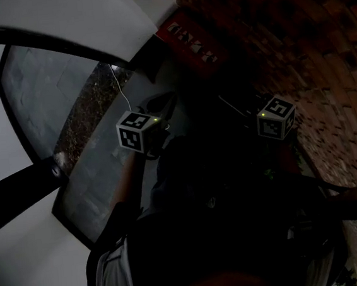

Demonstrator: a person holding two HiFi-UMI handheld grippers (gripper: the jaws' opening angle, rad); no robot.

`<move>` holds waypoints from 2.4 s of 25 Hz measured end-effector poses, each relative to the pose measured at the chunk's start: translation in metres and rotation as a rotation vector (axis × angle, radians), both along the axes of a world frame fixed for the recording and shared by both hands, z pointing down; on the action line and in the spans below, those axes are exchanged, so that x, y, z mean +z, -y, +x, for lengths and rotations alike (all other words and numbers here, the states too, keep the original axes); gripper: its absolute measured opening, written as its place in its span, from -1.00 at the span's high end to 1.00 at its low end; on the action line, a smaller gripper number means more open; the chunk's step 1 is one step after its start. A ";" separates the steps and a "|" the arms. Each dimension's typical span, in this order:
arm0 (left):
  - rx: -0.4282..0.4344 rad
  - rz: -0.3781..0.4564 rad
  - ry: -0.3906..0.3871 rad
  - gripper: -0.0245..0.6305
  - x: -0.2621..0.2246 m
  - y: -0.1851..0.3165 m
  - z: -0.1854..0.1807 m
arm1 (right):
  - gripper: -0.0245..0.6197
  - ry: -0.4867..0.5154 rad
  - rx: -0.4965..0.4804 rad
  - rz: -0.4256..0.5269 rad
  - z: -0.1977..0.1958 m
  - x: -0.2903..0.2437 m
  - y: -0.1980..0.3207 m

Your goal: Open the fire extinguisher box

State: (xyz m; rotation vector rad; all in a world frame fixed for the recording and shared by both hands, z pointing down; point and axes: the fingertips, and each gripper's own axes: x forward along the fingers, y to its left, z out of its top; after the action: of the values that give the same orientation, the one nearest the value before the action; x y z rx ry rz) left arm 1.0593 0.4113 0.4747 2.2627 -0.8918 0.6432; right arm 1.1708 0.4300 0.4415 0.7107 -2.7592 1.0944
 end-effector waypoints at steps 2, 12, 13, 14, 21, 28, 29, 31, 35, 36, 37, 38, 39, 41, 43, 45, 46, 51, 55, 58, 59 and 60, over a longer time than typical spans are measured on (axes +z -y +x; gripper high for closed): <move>0.026 -0.010 0.024 0.92 0.003 0.005 0.008 | 0.92 0.007 -0.015 0.016 0.003 -0.002 0.003; 0.087 -0.052 0.114 0.92 0.062 0.050 0.025 | 0.92 -0.008 0.073 -0.001 0.028 0.001 0.012; 0.098 -0.043 0.168 0.92 0.074 0.057 0.024 | 0.92 -0.015 0.084 -0.002 0.029 0.001 0.012; 0.113 -0.034 0.223 0.92 0.087 0.064 0.023 | 0.92 -0.023 0.099 -0.004 0.032 0.001 0.013; 0.163 -0.198 0.068 0.93 0.145 0.090 0.050 | 0.92 -0.070 0.297 -0.069 0.053 0.012 0.022; 0.205 -0.315 0.049 0.05 0.191 0.119 0.057 | 0.92 -0.109 0.286 -0.111 0.016 0.026 0.032; 0.208 -0.355 0.045 0.05 0.199 0.117 0.058 | 0.92 -0.112 0.285 -0.113 0.011 0.026 0.033; 0.208 -0.430 0.038 -0.09 0.215 0.112 0.057 | 0.92 -0.114 0.292 -0.129 0.005 0.028 0.034; 0.173 -0.582 0.010 -0.28 0.241 0.102 0.055 | 0.92 -0.131 0.320 -0.156 0.004 0.031 0.033; 0.154 -0.617 -0.008 -0.28 0.246 0.100 0.056 | 0.92 -0.135 0.328 -0.162 0.004 0.031 0.033; 0.131 -0.646 -0.023 -0.28 0.252 0.098 0.056 | 0.92 -0.140 0.335 -0.167 0.005 0.031 0.033; 0.109 -0.665 -0.032 -0.28 0.258 0.098 0.057 | 0.92 -0.145 0.342 -0.172 0.006 0.031 0.032; 0.092 -0.676 -0.034 -0.28 0.264 0.097 0.057 | 0.92 -0.151 0.347 -0.177 0.007 0.031 0.032; 0.077 -0.688 -0.027 -0.28 0.277 0.095 0.059 | 0.92 -0.165 0.351 -0.187 0.008 0.033 0.030; 0.071 -0.696 -0.024 -0.28 0.287 0.094 0.063 | 0.92 -0.176 0.353 -0.197 0.008 0.034 0.028; 0.061 -0.698 -0.028 -0.28 0.295 0.094 0.066 | 0.92 -0.186 0.360 -0.206 0.007 0.034 0.027; 0.053 -0.697 -0.028 -0.28 0.299 0.094 0.066 | 0.92 -0.190 0.364 -0.210 0.007 0.034 0.025; 0.003 -0.693 -0.034 -0.27 0.314 0.100 0.064 | 0.92 -0.205 0.388 -0.235 0.007 0.034 0.015; -0.018 -0.707 -0.028 -0.27 0.323 0.106 0.065 | 0.92 -0.205 0.400 -0.262 0.010 0.042 0.006; -0.037 -0.688 -0.025 -0.26 0.324 0.114 0.065 | 0.92 -0.205 0.413 -0.250 0.010 0.036 0.013; -0.040 -0.673 -0.020 -0.23 0.324 0.117 0.065 | 0.92 -0.206 0.411 -0.249 0.010 0.037 0.012; -0.040 -0.657 -0.014 -0.05 0.323 0.120 0.064 | 0.92 -0.208 0.404 -0.250 0.010 0.040 0.009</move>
State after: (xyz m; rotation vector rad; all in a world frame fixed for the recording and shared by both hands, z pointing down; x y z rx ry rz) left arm 1.1237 0.2912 0.7975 1.6531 -0.5987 0.7662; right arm 1.1804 0.4207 0.4812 1.2961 -2.3070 1.3144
